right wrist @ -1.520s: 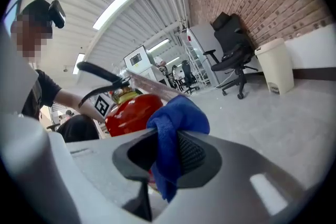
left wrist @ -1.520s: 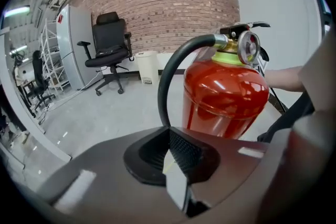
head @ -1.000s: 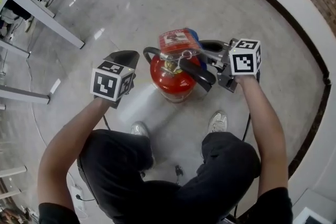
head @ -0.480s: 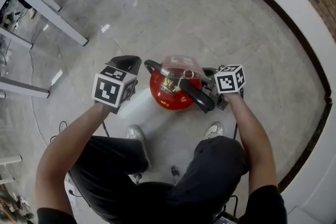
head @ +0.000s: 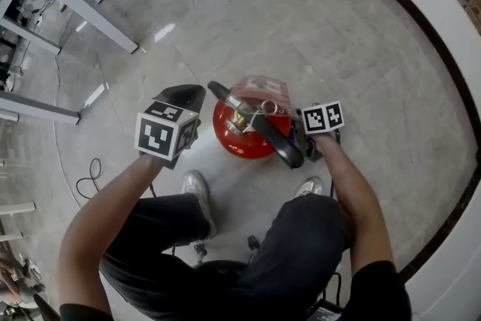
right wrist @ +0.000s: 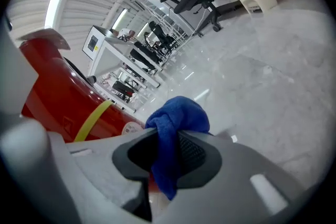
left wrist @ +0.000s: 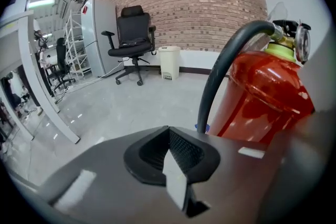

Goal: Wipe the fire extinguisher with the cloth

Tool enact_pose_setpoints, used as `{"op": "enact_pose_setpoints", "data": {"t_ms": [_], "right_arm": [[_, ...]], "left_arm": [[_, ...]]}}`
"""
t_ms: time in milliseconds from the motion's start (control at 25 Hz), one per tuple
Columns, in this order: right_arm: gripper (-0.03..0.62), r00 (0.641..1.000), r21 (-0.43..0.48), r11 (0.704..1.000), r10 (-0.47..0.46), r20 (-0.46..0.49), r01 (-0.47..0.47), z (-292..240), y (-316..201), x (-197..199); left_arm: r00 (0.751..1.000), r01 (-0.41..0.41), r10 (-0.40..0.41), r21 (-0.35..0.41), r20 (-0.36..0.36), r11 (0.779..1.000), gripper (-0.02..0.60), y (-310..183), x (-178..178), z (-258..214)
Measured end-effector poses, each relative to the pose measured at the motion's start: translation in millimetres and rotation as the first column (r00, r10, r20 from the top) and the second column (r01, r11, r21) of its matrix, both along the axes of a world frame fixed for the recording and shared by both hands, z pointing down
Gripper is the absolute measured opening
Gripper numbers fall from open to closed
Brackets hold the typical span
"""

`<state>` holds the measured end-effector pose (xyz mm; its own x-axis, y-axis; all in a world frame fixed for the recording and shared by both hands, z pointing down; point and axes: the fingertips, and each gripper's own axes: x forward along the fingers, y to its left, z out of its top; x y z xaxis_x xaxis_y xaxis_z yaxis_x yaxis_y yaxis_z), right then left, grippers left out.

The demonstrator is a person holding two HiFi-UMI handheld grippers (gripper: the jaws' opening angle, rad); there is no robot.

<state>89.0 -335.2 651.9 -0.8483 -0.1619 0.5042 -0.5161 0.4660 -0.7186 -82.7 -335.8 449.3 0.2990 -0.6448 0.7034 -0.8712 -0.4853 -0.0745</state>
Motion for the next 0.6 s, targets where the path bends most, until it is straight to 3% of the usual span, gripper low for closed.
{"op": "enact_pose_setpoints", "data": {"t_ms": [200,360,600], "right_arm": [[0.087,0.975,0.054,0.997,-0.056,0.214,0.045,-65.2,-7.0,-10.5],[0.087,0.941,0.158,0.982,-0.148,0.305,0.104,-133.9,-10.8,-21.2],[0.087,0.850,0.243,0.963,-0.222,0.478,0.115,-225.1,-9.6,-21.6]], "left_arm": [[0.999,0.041,-0.041,-0.005,0.000,0.999,0.006,15.4,-0.1,4.1],[0.998,0.066,-0.066,-0.010,-0.004,0.998,0.006,27.9,-0.2,1.7],[0.995,0.104,-0.104,-0.001,-0.004,0.995,0.006,44.5,-1.0,-10.5]]}}
